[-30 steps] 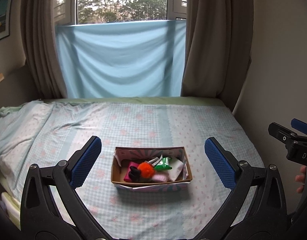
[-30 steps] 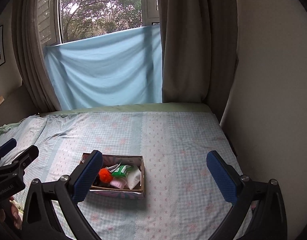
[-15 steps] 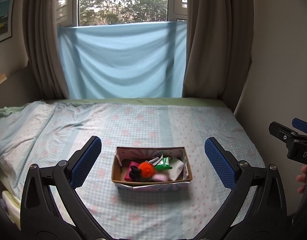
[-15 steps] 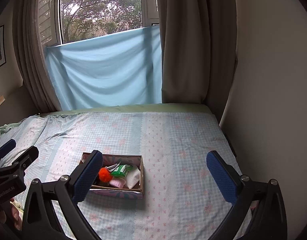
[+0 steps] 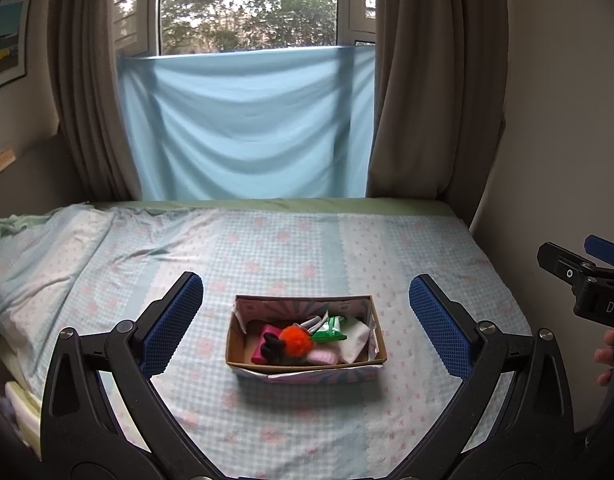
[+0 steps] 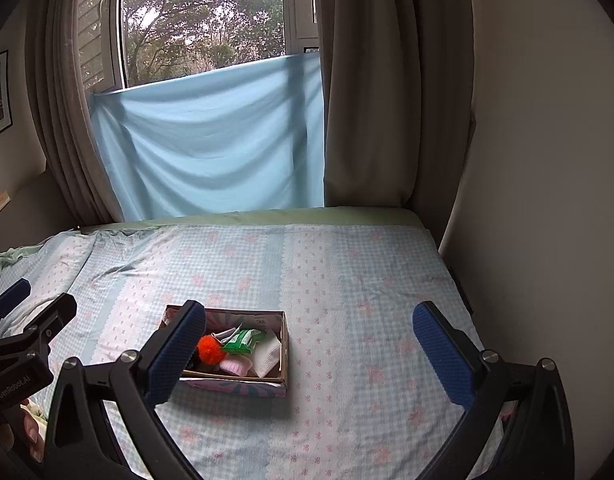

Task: Organize soft objects

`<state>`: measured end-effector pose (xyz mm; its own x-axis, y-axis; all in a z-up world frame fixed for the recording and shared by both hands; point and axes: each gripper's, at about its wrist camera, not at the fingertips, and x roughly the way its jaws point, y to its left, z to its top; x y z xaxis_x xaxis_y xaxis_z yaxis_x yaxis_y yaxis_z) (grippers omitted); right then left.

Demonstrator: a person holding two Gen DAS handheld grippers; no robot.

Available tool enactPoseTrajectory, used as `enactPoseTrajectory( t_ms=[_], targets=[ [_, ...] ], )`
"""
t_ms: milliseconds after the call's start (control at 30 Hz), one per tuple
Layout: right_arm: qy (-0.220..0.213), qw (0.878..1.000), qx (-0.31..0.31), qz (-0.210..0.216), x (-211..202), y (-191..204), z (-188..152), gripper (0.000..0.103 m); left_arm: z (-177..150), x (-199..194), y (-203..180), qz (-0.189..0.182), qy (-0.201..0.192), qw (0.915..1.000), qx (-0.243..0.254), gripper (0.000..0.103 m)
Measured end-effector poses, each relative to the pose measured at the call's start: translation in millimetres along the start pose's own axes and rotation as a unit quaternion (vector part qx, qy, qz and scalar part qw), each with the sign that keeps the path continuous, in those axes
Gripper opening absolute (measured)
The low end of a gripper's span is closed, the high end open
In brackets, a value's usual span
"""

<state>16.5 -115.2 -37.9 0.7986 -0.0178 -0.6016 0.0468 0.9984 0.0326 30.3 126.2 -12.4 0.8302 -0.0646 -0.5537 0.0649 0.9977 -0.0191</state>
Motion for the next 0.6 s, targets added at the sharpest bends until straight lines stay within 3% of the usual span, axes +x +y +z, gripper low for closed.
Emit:
enactPoseTrajectory(
  t_ms=[600],
  targets=[
    [-0.006,1.0,-0.001,0.002,-0.6,-1.3,4.8,0.103,3.3,1.1,2.2,-0.003,-0.005,1.0,0.005,0.103]
  ],
)
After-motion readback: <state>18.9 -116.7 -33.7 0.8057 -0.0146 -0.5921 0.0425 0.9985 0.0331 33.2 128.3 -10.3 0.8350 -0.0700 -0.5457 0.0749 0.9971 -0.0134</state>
